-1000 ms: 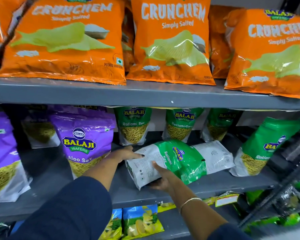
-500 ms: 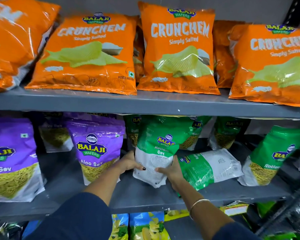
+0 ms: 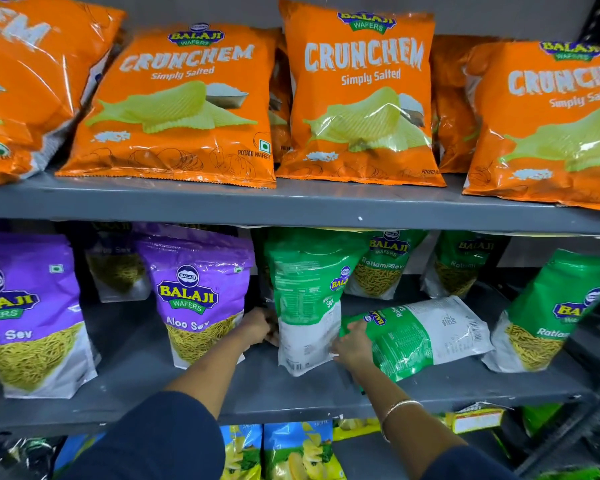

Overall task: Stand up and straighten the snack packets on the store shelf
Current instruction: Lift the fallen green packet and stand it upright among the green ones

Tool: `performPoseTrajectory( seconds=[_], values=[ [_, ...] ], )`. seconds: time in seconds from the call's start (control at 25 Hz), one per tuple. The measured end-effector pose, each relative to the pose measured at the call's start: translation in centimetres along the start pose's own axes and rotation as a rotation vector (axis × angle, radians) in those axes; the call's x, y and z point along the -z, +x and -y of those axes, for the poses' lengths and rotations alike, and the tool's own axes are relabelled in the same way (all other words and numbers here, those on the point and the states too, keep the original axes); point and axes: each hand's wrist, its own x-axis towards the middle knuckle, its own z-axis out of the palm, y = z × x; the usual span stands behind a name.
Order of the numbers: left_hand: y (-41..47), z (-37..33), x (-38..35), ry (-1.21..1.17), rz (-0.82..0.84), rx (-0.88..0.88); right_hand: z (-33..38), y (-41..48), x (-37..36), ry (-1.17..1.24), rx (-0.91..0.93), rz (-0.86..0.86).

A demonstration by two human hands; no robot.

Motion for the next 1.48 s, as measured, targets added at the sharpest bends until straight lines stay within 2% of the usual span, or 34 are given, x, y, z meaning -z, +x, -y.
performPoseTrajectory(
  seconds=[0.12,0.2,0.28,0.44,0.56,0.64,0.72,1.0,1.16,1.32,1.48],
  values=[
    [-0.2,0.6,0.3,0.015,-0.008,-0.053,-0.3,-0.5,0.4,-0.014,0.106,0.272],
    [-0.8,0.3,-0.5,-0.036,0.062,-0.099,-0.1,-0.9,0.4,-0.176,0.144,0.401],
    [-1.3,-0.3,-1.4,-0.068,0.082,-0.093,0.0,-1.3,-0.3,-0.353,0.151,0.315],
    [-1.7,-1.4,-0.7,-0.145,0.171,0.020,-0.1,-0.9,-0.6,-0.173,0.185,0.157],
    [-1.5,-1.2,-0.1,-0.218,0.162,0.079,0.4,0.0,0.5,-0.192,0.180,0.205],
    [-1.2,-1.2,-0.2,-0.146,0.045,0.031,0.6,0.3,0.8,-0.248,0.214,0.196],
    [-0.8,-1.5,-0.4,-0.123,-0.048,-0.018,0.7,0.2,0.9,-0.184,0.220,0.218],
    [0.2,-3.3,-1.4,-0.195,0.039,-0.047,0.8,0.7,2.1,-0.094,0.201,0.267],
    [0.4,-2.3,0.0,-0.191,0.149,-0.033,0.1,2.1,2.5,-0.051,0.196,0.241],
    [-0.1,-1.9,0.6,-0.132,0.069,-0.049,-0.3,3.0,2.6,-0.041,0.146,0.216],
    [-0.9,-1.4,-0.8,-0.231,-0.027,-0.065,-0.6,3.4,2.7,-0.011,0.114,0.306]
  ],
)
